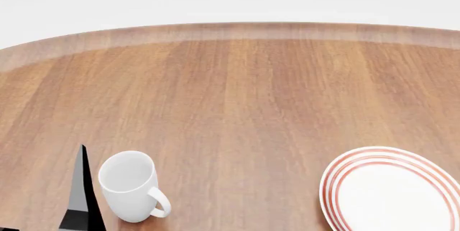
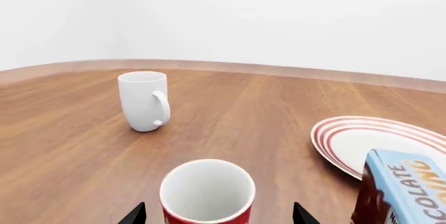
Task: Pick up the red mug and put it on the plate
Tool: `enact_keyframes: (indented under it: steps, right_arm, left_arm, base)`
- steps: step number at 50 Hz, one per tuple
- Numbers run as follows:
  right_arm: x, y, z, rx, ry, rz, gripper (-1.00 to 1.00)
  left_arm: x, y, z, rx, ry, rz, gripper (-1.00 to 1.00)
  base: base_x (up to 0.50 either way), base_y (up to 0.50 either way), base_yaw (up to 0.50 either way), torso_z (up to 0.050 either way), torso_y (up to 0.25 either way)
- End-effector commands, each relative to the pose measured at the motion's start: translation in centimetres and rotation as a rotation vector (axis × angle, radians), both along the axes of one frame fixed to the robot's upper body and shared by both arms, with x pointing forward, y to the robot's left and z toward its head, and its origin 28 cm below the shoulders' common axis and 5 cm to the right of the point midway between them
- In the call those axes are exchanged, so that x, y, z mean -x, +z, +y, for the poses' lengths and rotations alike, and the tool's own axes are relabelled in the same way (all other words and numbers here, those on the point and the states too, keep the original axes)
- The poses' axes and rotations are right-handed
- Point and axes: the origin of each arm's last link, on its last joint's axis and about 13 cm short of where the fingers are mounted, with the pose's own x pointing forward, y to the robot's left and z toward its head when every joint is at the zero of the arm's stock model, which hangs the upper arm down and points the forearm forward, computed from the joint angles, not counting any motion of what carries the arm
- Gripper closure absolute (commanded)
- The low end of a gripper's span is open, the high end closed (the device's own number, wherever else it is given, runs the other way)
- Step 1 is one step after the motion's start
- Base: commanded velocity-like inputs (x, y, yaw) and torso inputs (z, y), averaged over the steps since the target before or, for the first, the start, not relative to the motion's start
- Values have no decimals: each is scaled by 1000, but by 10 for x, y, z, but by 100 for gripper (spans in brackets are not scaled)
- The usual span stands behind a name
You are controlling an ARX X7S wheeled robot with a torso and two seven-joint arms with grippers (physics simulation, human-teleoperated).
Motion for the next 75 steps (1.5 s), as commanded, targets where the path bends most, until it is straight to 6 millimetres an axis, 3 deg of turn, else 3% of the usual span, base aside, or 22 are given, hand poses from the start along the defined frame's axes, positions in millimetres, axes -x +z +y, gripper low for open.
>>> enact_keyframes:
  steps: [1, 63, 75]
  right_arm:
    - [4, -8, -1, -4, 7, 16, -100]
    - [2, -50, -5, -13, -10, 115, -100]
    - [3, -49, -2, -18, -12, 118, -100]
  left_arm:
    - [1, 0, 0, -1, -1, 0, -100]
    - [1, 0, -2, 2, -5, 1, -100]
    - [0, 0, -2, 2, -6, 0, -100]
  base:
    - [0, 0, 0, 0, 0]
    - [0, 0, 0, 0, 0]
    - [0, 0, 0, 0, 0]
